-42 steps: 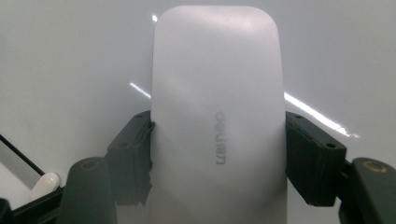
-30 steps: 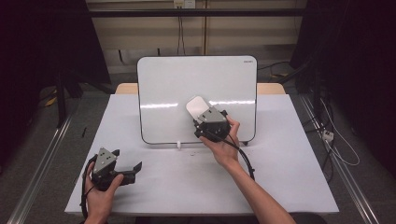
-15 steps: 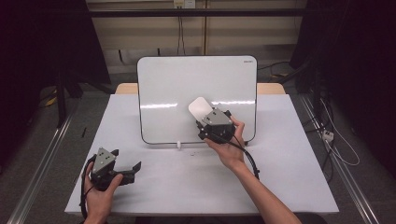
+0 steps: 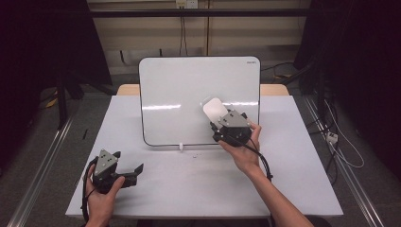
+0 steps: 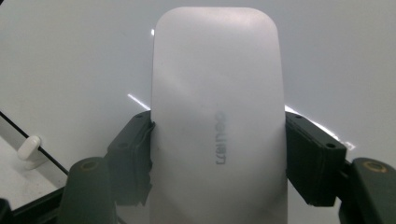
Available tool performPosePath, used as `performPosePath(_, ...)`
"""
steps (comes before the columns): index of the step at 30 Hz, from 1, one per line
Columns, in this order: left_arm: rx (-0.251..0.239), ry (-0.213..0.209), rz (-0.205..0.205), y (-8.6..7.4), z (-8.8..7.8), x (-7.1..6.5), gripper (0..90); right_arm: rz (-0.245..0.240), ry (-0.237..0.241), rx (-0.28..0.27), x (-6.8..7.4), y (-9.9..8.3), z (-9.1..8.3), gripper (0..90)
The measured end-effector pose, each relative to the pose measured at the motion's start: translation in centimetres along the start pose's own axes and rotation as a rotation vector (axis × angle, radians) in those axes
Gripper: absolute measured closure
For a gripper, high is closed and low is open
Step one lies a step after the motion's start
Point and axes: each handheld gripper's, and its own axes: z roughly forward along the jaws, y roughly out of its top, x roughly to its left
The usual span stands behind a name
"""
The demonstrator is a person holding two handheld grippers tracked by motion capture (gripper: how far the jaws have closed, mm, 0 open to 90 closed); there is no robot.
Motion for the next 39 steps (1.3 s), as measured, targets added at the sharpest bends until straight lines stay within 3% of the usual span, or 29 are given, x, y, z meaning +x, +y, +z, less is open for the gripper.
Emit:
performPosePath(2, 0.003, -0.003, 0.0, 0.0, 0.0, 0.0, 6.5, 0.01, -0.006, -0.002, -0.5, -0.2, -0.3, 31.7)
performPosePath(6, 0.007, -0.009, -0.009, -0.2, 0.1, 0.1, 6.5, 0.073, -0.009, 0.008, -1.6, -0.8, -0.8, 31.7)
performPosePath(20, 0.004, -0.012, -0.007, -0.2, 0.0, 0.1, 6.5, 0.094, -0.052, -0.013, -4.0, -2.3, -2.9, 31.7)
performPosePath(25, 0.004, -0.008, -0.012, -0.2, 0.0, 0.1, 6.5, 0.085, -0.051, 0.003, -4.3, -3.1, -3.3, 31.7)
performPosePath(32, 0.001, -0.002, -0.009, -0.1, -0.1, 0.1, 6.8, 0.068, -0.09, 0.012, -4.5, -4.2, -3.8, 31.7)
performPosePath(39, 0.0, 0.001, -0.001, 0.0, -0.2, 0.0, 6.8, 0.035, -0.113, 0.039, -4.3, -5.9, -3.4, 31.7)
